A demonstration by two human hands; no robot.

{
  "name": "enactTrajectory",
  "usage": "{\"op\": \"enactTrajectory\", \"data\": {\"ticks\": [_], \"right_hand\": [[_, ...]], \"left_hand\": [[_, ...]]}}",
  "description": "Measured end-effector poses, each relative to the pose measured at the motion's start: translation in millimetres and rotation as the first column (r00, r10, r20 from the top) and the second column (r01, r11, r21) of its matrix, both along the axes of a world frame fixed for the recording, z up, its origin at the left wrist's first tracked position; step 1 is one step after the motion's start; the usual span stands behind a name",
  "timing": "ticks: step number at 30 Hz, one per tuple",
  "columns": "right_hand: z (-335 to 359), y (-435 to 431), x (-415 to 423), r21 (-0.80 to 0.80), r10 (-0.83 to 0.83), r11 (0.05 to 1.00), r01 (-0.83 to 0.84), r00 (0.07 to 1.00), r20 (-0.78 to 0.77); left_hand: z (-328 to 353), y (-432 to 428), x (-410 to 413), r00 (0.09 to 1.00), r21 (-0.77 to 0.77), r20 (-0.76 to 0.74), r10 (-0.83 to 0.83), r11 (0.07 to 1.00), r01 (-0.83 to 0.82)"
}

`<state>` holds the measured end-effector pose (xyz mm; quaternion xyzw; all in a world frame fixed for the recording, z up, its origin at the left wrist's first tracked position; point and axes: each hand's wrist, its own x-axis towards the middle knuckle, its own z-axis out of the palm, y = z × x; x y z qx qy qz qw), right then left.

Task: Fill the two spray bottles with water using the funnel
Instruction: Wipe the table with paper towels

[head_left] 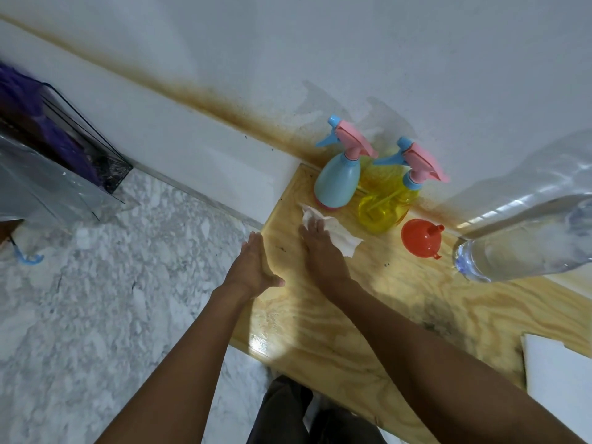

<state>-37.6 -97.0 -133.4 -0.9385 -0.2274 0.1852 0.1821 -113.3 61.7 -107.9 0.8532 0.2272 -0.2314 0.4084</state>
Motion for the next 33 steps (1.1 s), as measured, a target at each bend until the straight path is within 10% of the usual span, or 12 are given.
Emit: {"op": "enactTrajectory", "data": {"ticks": [5,9,14,23,29,33], "right_hand": [[11.4,-2.3,-9.9,0.090,0.341,0.939,-0.333,0.935,-0.098],[26.4,-0.2,4.8,0.210,0.112,0.971,-0.113,0.994,0.017],[5.5,14.6,9.4,-0.072,0.106,0.992,-0.104,0.994,0.026],[-7.9,-7.4,-8.0,-0.004,0.461,0.887,-0.461,0.887,-0.007],[19.8,-17.8,12.0,0.097,0.048,0.994,-0.051,0.998,0.035],[8.4,-5.1,8.7,-0.049,0.122,0.991,-0.123,0.992,-0.026]], "left_hand": [[0.7,-1.2,0.2,1.000,-0.004,0.019,0.000,1.000,0.001],[-4.5,0.2,-0.5,1.000,0.001,0.017,-0.013,1.000,0.013],[-8.6,0.5,0.4,1.000,0.009,0.024,-0.010,1.000,0.010],[-10.3,0.6,0.9,1.000,0.019,0.012,0.010,1.000,-0.010],[-7.9,-4.7,-1.1,1.000,0.057,0.003,-0.029,0.998,0.028],[-6.0,-20.6,-4.9,0.986,0.191,0.019,-0.163,0.969,0.156]]}}
